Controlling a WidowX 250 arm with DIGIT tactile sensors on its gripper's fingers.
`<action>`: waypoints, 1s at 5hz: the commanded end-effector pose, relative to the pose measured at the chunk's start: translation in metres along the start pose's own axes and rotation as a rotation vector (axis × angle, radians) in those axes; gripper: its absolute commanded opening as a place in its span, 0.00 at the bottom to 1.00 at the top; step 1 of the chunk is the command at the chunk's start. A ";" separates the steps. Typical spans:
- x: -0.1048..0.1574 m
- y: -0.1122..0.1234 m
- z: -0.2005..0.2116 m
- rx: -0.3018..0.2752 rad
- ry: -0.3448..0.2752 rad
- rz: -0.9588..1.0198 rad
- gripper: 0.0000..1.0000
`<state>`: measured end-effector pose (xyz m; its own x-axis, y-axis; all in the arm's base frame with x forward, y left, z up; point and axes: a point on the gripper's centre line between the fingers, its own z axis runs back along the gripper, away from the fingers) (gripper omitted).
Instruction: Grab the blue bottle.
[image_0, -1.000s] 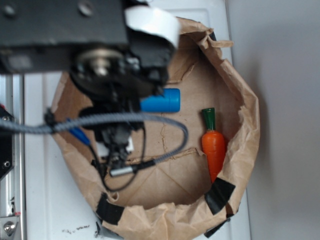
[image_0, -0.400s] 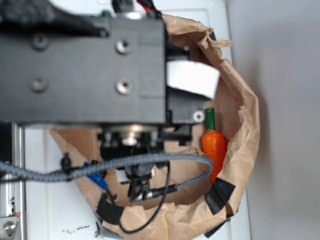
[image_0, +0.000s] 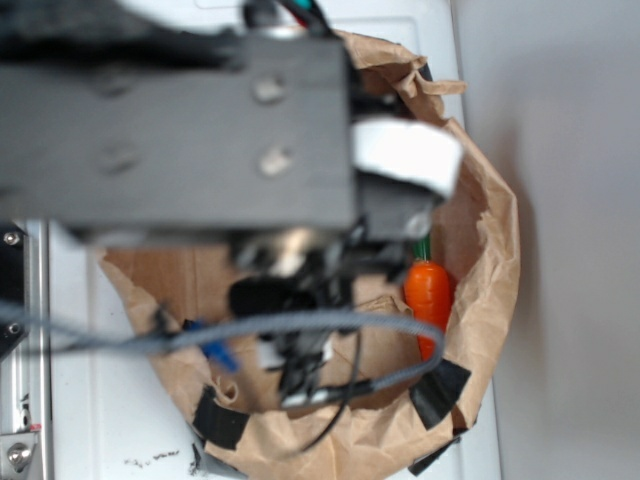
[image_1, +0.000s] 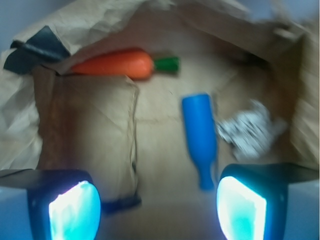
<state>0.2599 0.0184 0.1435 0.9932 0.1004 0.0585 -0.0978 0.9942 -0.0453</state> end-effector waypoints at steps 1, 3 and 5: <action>0.016 0.035 -0.027 -0.044 -0.067 -0.048 1.00; 0.005 0.023 -0.067 0.022 -0.096 -0.131 1.00; 0.017 0.014 -0.091 0.028 -0.105 -0.122 1.00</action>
<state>0.2710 0.0302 0.0437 0.9925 -0.0052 0.1217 0.0072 0.9998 -0.0167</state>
